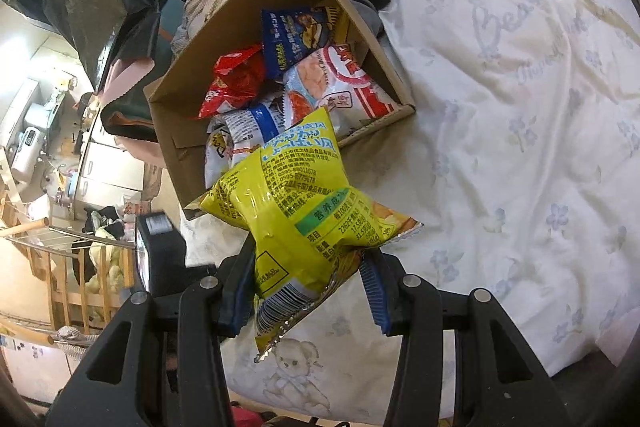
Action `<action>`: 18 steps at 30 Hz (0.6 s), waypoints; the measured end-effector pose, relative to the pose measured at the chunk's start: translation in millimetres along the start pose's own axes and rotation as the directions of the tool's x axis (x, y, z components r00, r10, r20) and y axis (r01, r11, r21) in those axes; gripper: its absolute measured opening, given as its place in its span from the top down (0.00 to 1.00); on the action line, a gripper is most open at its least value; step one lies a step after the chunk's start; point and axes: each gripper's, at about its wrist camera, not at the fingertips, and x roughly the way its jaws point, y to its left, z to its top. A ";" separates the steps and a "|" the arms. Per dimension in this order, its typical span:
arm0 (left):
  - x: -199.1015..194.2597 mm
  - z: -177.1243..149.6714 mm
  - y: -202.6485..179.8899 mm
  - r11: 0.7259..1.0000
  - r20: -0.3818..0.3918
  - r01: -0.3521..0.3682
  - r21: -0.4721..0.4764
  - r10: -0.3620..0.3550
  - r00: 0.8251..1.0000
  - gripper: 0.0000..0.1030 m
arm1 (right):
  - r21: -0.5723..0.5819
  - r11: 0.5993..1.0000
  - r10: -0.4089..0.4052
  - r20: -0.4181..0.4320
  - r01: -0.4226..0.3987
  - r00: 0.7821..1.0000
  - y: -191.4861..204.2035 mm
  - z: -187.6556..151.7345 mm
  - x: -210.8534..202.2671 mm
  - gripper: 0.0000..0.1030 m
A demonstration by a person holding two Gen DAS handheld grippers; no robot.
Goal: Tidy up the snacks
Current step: 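Grasp the pink crab-stick pack with the left tool while the right tool holds the yellow bag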
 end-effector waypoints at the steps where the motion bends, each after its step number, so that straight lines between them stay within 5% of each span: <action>1: 2.0 -4.5 0.4 1.000 -0.016 0.019 -0.020 -0.020 1.000 0.97 | -0.003 1.000 0.002 0.000 -0.002 1.000 1.5 -0.3 0.1 0.53; 6: 0.0 -26.4 -4.2 0.996 -0.024 0.072 -0.055 -0.074 0.997 0.98 | -0.002 1.000 0.016 -0.009 -0.016 1.000 6.0 -2.1 1.7 0.52; 11: -19.9 -32.8 -11.4 0.994 0.084 0.061 -0.095 -0.053 0.995 0.92 | 0.000 1.000 0.022 -0.003 -0.022 1.000 5.4 -0.4 -0.3 0.52; 12: -20.3 -26.9 -7.6 0.991 0.093 0.054 -0.119 -0.043 0.995 0.74 | 0.005 1.000 0.022 -0.002 -0.022 1.000 4.0 -0.1 -0.6 0.52; 13: -21.7 -18.9 -4.2 0.992 0.095 0.024 -0.125 -0.012 0.995 0.44 | 0.011 1.000 0.021 -0.002 -0.021 1.000 2.2 0.0 -0.8 0.52; 15: -16.0 -4.2 -6.1 0.996 0.100 -0.075 -0.056 0.080 0.992 0.14 | 0.025 0.999 0.020 0.001 -0.020 1.000 -1.5 0.6 -1.7 0.52; 18: -2.2 19.7 -10.3 0.984 0.075 -0.145 0.100 0.138 0.988 0.14 | 0.034 0.999 0.017 0.007 -0.017 1.000 -3.3 1.6 -2.9 0.52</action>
